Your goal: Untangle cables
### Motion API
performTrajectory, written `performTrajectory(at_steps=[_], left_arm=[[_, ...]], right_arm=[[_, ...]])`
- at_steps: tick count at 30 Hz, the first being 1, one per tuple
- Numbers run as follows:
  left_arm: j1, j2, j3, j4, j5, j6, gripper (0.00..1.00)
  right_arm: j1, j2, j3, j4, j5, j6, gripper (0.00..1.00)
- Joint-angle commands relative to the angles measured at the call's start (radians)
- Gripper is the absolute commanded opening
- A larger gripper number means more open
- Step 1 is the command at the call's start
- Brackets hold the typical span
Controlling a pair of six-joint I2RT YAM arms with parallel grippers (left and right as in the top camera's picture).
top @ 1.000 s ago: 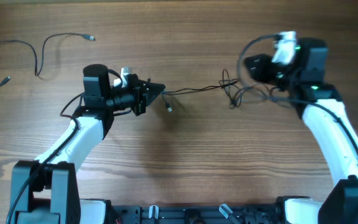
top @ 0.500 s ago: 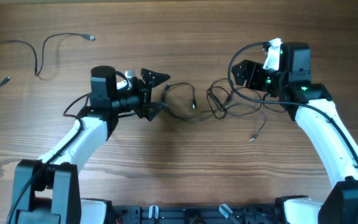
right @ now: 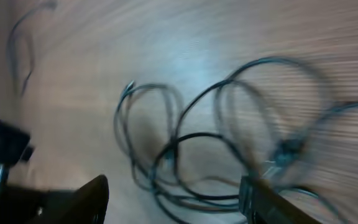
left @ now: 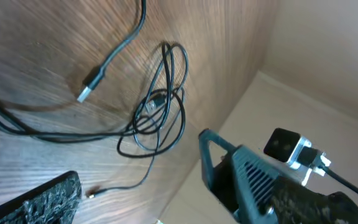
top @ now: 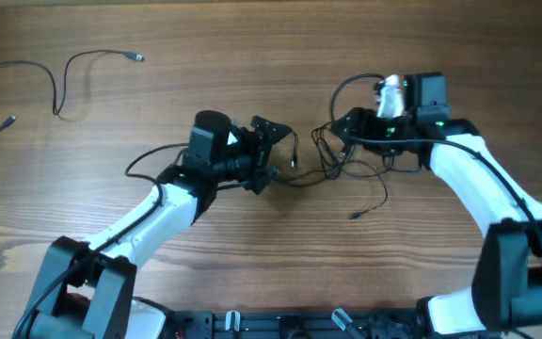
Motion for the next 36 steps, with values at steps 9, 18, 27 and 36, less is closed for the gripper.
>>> performTrajectory(at_steps=[9,18,27,36], left_arm=[[0.075,-0.019,0.002,-0.017,-0.053,-0.012,1.0],[0.074,-0.018,0.002,-0.094,-0.055,-0.009,1.0],[0.074,-0.018,0.002,-0.127,-0.07,-0.008,1.0],[0.034,-0.018,0.002,-0.043,-0.069,0.048,1.0]], right_arm=[[0.137,0.119,-0.003,0.118,0.005,0.071,0.5],[0.137,0.163,-0.003,0.156,-0.078,0.082,0.33],[0.111,0.153,0.002,0.488,-0.454,0.152,0.05],[0.122,0.0,0.006,0.656,-0.621,0.168,0.05]])
